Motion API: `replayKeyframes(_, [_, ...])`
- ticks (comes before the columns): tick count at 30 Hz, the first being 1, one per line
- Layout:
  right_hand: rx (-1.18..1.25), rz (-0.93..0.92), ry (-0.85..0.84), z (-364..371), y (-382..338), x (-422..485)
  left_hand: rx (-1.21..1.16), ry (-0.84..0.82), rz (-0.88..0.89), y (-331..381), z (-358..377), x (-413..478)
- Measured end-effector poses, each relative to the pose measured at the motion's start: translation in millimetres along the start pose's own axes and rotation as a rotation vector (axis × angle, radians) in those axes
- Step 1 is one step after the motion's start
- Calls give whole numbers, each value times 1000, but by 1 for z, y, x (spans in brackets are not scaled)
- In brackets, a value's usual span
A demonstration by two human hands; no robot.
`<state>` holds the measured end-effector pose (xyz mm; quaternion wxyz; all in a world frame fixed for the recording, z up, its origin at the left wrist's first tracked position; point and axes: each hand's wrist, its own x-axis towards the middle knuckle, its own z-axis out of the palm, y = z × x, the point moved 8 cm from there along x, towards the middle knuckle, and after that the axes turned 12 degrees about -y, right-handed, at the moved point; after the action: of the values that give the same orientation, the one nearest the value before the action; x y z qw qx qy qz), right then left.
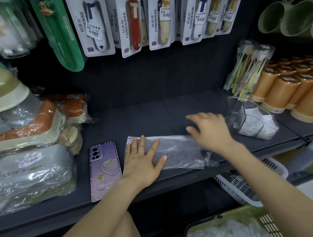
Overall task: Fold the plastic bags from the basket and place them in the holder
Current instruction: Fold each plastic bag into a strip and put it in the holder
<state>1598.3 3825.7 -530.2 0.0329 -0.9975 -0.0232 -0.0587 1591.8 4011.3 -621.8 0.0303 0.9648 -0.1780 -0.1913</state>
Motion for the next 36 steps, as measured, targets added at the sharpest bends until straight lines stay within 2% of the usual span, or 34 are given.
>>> replayKeyframes(2, [-63, -143, 93, 14, -39, -19, -7, 10, -3, 4, 0, 2])
replayKeyframes(5, [-125, -188, -110, 66, -63, -32, -28, 23, 2, 4, 1, 3])
replayKeyframes(7, [-43, -120, -269, 82, -45, -38, -26, 20, 1, 2, 2, 4])
replayKeyframes(13, [-47, 134, -363, 74, 55, -69, -1, 16, 7, 1, 1, 3])
replayKeyframes(16, [-43, 201, -372, 62, 72, -75, 10, 22, 9, 2, 0, 2])
replayKeyframes(18, [-29, 166, -277, 52, 50, -67, 25, 33, 5, 2, -1, 2])
replayKeyframes(22, [-18, -71, -208, 64, -33, -50, 26, 30, -4, 2, -1, 2])
replayKeyframes(24, [-18, -140, -294, 79, -47, -50, 19, 29, -3, 2, 0, 3])
replayKeyframes(25, [9, -115, -356, 84, -38, -53, 20, 24, -3, 2, 0, 3])
replayKeyframes(27, [16, -56, -378, 84, -6, -63, 23, 20, -5, 1, 1, 4])
replayKeyframes(29, [10, -23, -300, 75, 25, -75, 34, 23, 1, 2, 1, 3])
replayKeyframes(31, [51, -76, -160, 59, 34, -86, 50, 19, 2, 2, 1, 3])
replayKeyframes(34, [134, -304, 104, 37, 11, -96, 55, 4, -2, 2, 1, 3])
replayKeyframes(36, [194, -419, 162, 37, -4, -99, 37, -3, 2, 2, 0, 3])
